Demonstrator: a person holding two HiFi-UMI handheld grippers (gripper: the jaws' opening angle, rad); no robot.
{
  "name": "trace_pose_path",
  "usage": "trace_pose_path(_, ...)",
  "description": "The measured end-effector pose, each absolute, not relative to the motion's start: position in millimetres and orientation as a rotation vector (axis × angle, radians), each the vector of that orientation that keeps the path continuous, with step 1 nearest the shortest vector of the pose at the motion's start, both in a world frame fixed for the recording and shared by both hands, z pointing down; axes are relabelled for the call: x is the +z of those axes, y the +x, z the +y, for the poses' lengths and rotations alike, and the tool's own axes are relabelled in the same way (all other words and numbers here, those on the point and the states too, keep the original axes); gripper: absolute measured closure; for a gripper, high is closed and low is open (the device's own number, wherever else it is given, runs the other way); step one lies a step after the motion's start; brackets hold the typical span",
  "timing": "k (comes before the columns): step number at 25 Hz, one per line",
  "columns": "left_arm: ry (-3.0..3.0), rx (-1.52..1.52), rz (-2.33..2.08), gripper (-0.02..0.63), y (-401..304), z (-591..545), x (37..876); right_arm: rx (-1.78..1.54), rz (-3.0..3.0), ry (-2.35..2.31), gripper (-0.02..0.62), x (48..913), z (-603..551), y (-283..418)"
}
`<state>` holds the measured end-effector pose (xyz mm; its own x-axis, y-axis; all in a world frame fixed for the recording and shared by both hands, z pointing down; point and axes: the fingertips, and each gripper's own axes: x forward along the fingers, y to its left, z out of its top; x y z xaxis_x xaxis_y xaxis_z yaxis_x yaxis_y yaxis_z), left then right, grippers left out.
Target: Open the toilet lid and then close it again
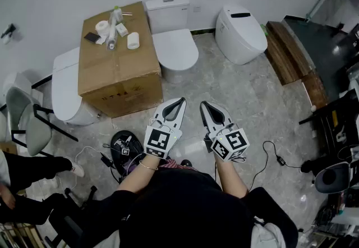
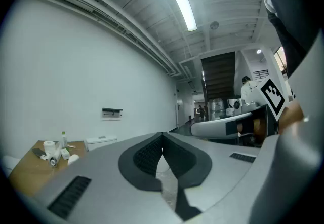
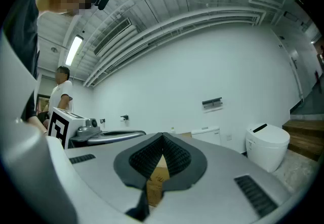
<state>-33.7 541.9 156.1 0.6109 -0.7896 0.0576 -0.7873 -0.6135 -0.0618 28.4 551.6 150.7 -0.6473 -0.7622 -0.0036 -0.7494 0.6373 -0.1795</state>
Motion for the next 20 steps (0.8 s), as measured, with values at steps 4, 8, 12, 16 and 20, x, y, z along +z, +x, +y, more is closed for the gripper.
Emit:
trace_pose_path(4,-2.807,-0.094,1.390,0.603,-33.3,540.8,155.8,-0.248,2.779,-1.282,0.577,152.4,551.6,31.2)
trace_pose_path(8,-2.810,-0.083,1.413,0.603,-36.0,537.5,156.5,-0.254,2.775,-1.301,0.577,152.6,548.6,33.7)
trace_pose_path(12,-2.788,-0.112,1.383,0.603,-31.5,541.1,155.4,-0.258,2.763,-1.298,0.577,152.1,549.5,37.4)
trace_pose_path(16,-2.784,-0.121,1.354,0.603,-20.5,543.9,153.3,-0.253,2.701,-1.298,0.575,148.2,549.8,49.2)
trace_pose_path(20,-2.803,-0.122,1.346,0.603,-10.3,543.6,154.8,-0.222,2.691,-1.272,0.575,142.5,552.6,58.0)
